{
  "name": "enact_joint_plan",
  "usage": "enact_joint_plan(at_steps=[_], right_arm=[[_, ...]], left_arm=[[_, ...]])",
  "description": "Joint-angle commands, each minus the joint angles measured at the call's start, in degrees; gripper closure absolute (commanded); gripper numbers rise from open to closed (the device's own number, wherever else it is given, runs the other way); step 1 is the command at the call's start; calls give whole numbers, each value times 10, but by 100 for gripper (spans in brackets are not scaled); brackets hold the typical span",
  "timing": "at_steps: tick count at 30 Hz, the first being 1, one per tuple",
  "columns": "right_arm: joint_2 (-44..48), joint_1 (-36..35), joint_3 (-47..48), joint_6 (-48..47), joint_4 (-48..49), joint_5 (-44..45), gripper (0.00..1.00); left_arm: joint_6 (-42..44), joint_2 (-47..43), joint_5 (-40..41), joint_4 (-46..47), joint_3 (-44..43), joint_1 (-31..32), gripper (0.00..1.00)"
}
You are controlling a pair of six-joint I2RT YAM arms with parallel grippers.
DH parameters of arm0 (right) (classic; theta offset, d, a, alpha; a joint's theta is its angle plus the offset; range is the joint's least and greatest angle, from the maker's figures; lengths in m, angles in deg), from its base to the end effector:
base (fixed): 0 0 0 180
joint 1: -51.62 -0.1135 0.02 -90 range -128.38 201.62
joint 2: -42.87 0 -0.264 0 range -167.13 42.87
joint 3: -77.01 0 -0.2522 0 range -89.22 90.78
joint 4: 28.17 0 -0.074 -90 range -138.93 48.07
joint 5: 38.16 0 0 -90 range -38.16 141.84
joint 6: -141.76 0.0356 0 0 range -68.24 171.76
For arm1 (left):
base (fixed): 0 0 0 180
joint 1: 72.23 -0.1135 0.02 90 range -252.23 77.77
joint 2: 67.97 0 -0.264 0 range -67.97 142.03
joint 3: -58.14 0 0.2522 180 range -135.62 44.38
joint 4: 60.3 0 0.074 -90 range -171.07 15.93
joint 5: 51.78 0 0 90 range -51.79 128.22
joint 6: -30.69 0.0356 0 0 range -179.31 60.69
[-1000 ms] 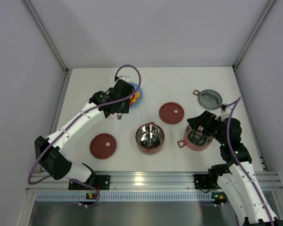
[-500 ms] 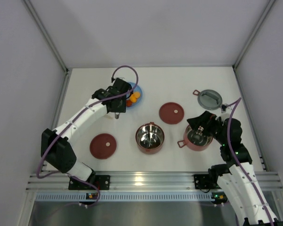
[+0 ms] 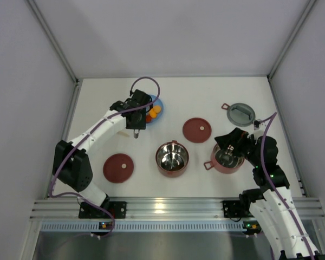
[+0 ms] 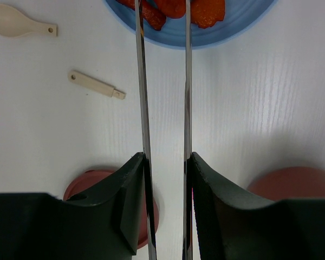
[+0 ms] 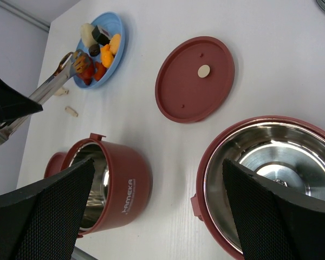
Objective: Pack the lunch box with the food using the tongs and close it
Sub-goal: Pick up the fake food from the plate.
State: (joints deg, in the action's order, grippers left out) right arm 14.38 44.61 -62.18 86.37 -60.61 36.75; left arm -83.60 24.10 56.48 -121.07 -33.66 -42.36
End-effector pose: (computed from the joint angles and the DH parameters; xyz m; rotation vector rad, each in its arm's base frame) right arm 0.1340 0.0258 0.2560 0.2931 1.9584 0.7335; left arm 0.2951 -0.1566 0.2818 0.0184 2.5528 0.0651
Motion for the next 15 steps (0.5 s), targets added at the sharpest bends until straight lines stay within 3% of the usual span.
enact_joint_plan(at_steps=[1, 15], right_arm=[[6, 7, 10, -11, 22, -4, 1], [4, 8, 11, -10, 22, -8, 0]], left_arm=[[2, 2, 5, 21, 2, -4, 58], [-4, -26, 6, -4, 12, -6, 58]])
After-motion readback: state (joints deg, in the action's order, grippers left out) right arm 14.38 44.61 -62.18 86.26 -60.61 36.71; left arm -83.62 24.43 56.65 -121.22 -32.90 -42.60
